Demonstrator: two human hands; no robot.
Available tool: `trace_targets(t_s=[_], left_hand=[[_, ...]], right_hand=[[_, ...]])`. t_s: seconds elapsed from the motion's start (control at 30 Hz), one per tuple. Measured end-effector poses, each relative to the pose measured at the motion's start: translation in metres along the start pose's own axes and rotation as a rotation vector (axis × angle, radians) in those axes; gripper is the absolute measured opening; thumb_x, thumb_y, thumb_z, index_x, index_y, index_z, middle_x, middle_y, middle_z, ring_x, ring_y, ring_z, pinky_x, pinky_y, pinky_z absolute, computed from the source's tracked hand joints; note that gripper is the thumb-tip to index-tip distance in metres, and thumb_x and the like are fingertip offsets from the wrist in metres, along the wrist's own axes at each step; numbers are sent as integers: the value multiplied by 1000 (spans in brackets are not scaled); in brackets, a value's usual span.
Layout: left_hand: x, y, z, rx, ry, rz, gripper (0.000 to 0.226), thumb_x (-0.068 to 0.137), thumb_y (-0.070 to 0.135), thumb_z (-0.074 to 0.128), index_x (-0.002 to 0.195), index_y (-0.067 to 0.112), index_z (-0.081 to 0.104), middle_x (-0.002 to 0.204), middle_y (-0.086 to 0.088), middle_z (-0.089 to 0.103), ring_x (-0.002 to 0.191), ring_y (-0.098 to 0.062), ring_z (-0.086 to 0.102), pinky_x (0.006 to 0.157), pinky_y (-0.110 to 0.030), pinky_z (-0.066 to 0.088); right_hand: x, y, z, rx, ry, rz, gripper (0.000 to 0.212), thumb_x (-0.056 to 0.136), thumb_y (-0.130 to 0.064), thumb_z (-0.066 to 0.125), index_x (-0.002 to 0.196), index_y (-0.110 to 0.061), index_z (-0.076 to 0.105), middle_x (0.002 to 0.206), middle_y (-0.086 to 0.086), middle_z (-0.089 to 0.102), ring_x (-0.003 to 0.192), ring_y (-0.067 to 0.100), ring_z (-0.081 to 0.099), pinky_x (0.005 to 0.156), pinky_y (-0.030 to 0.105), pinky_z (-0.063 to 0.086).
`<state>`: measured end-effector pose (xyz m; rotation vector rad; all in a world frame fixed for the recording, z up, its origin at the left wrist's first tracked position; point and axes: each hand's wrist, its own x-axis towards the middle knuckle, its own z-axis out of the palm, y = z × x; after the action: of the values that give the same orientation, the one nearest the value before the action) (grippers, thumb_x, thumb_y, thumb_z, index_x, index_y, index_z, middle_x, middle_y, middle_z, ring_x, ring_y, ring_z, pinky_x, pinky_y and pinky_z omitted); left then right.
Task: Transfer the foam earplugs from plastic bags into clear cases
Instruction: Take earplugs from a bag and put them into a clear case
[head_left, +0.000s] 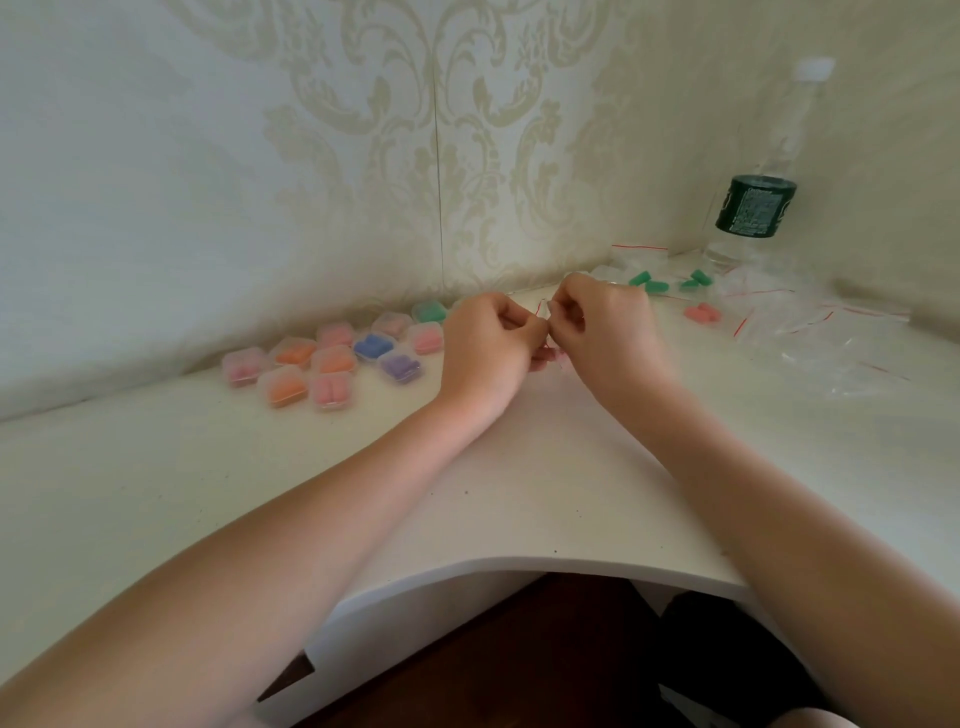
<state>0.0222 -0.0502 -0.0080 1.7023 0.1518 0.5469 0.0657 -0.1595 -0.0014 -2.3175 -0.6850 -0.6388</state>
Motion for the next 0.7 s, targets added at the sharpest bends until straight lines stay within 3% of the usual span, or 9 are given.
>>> trace_targets(t_s=[0.1, 0.17, 0.27, 0.33, 0.5, 0.7], left_hand=[[2, -2, -3, -38, 16, -22, 17, 86, 0, 56, 69, 4, 58, 66, -14, 67, 59, -20, 70, 59, -32, 59], [6, -2, -7, -114, 32, -64, 11, 87, 0, 56, 77, 1, 60, 67, -11, 67, 58, -15, 69, 57, -27, 58], [9, -1, -10, -187, 47, -101, 8, 87, -1, 58, 80, -1, 62, 67, -9, 67, 56, -11, 68, 55, -21, 55], [7, 0, -9, -195, 29, -103, 9, 85, -2, 58, 77, 1, 62, 65, -7, 67, 57, -10, 68, 55, -21, 55], [10, -1, -9, -199, 27, -89, 13, 84, -4, 60, 73, 4, 60, 68, -15, 67, 56, -14, 68, 57, -24, 57], [9, 0, -9, -228, 4, -98, 16, 81, -6, 63, 71, 6, 58, 64, -11, 66, 54, -13, 66, 57, -24, 57]], right_hand=[[0, 4, -3, 275, -40, 109, 12, 87, -17, 60, 78, -11, 64, 67, 6, 66, 68, 27, 65, 73, 50, 55], [-2, 3, -4, 464, -98, 207, 5, 86, -15, 67, 87, -10, 68, 74, 8, 69, 72, 24, 69, 73, 45, 58], [-5, 1, -4, 501, -138, 257, 17, 81, -21, 75, 92, -10, 68, 79, 7, 70, 74, 20, 69, 72, 32, 59], [-6, -2, -6, 534, -145, 290, 12, 81, -16, 75, 87, -7, 68, 76, 9, 69, 70, 19, 67, 69, 28, 60], [-5, -1, -9, 724, -188, 438, 7, 84, -9, 70, 84, -2, 70, 84, 20, 71, 73, 20, 68, 68, 28, 60], [-3, -4, -13, 922, -268, 607, 10, 85, -11, 68, 88, -1, 68, 80, 12, 66, 73, 14, 64, 63, 24, 57]])
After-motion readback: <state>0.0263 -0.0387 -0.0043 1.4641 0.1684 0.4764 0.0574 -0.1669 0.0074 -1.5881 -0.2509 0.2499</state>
